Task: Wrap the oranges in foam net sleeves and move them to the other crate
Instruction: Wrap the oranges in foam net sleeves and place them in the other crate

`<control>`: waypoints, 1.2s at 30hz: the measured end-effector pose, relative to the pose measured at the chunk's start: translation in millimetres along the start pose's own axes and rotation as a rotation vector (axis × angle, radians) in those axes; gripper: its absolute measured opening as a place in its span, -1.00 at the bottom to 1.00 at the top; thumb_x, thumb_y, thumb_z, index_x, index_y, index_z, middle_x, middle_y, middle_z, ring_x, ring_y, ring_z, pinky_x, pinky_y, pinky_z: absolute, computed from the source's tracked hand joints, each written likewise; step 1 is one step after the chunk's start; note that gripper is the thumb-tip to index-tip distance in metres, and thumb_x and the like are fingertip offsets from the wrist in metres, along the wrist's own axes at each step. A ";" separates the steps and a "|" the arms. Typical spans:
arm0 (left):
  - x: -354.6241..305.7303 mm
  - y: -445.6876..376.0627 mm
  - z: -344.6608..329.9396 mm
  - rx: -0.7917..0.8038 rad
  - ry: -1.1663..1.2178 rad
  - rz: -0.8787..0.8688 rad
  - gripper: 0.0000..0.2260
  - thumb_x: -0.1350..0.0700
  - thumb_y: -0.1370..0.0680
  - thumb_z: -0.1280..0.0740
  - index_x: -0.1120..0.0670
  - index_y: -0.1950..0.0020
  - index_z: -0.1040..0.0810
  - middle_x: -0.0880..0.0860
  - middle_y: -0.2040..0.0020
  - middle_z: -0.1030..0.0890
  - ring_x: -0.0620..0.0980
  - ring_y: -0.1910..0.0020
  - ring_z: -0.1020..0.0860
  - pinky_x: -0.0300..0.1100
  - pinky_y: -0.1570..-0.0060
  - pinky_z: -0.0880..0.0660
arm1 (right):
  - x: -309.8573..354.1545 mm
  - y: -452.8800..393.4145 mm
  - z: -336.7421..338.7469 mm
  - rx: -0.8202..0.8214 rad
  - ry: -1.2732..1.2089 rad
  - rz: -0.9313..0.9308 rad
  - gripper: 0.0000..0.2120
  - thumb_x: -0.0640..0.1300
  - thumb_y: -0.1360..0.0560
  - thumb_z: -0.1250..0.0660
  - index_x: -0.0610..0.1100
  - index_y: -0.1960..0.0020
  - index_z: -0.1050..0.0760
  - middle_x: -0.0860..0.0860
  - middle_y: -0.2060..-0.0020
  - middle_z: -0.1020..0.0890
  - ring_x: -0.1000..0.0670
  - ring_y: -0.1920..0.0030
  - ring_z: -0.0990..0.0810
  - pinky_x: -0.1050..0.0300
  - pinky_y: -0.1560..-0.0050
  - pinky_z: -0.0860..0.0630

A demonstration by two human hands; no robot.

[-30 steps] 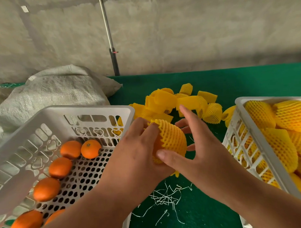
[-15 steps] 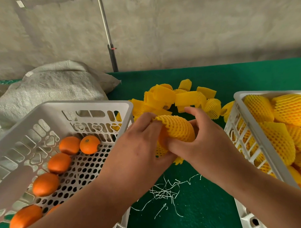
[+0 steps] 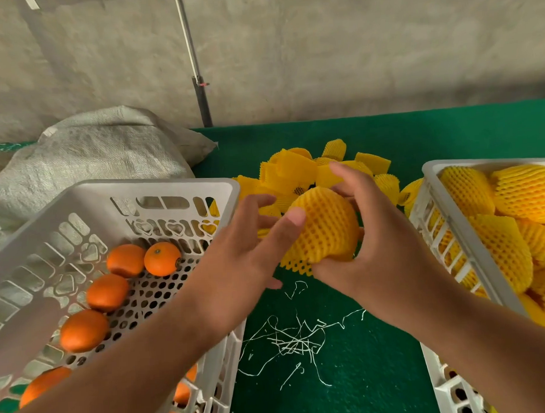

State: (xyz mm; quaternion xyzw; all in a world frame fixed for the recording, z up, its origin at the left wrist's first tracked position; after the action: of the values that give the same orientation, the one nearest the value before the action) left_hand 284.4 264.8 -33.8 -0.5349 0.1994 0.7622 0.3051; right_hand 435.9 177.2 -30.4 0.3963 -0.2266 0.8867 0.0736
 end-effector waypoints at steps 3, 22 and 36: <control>5.2 -6.7 -9.8 0.177 0.185 0.108 -0.45 -0.17 -0.52 -0.49 -0.12 -0.46 -0.42 -0.01 -0.24 -0.65 0.03 -0.12 -0.70 0.07 0.05 -0.70 | 11.6 2.6 -7.1 0.074 0.037 0.113 0.00 0.26 -0.31 -0.44 0.33 -0.62 0.01 0.36 -0.42 -0.31 0.33 -0.39 -0.33 0.34 -0.13 -0.47; -6.5 -1.5 -13.5 -0.107 -0.650 -0.432 -0.08 -0.01 -0.48 -0.54 -0.25 -0.65 0.00 -0.27 -0.41 -0.34 -0.29 -0.34 -0.32 -0.31 -0.23 -0.30 | -24.9 -4.1 -9.3 0.164 -0.125 -0.145 -0.39 0.35 -0.30 -0.57 0.33 -0.28 -0.45 0.24 -0.03 -0.63 0.17 0.05 -0.68 0.25 0.26 -0.63; 23.7 5.5 -28.8 0.206 -1.330 -0.125 -0.68 -0.32 -0.63 -0.13 -0.17 -0.21 -0.48 -0.15 -0.08 -0.60 -0.19 0.00 -0.59 -0.24 0.15 -0.45 | -36.7 47.1 177.6 -0.398 0.306 -0.242 -0.38 0.38 -0.37 -0.51 0.24 -0.35 -0.45 0.34 -0.10 -0.55 0.31 -0.07 -0.52 0.39 0.08 -0.40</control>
State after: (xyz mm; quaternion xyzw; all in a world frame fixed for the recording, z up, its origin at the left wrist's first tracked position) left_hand 295.0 248.6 -66.2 0.0695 0.0096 0.8872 0.4561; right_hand 564.9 55.5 30.0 0.2595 -0.3336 0.8591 0.2887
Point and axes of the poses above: each hand's wrist, its own y-axis away from the middle knuckle, its own z-axis out of the back of the hand, x = y × z, the point moved 7 cm from there along -y, towards the middle knuckle
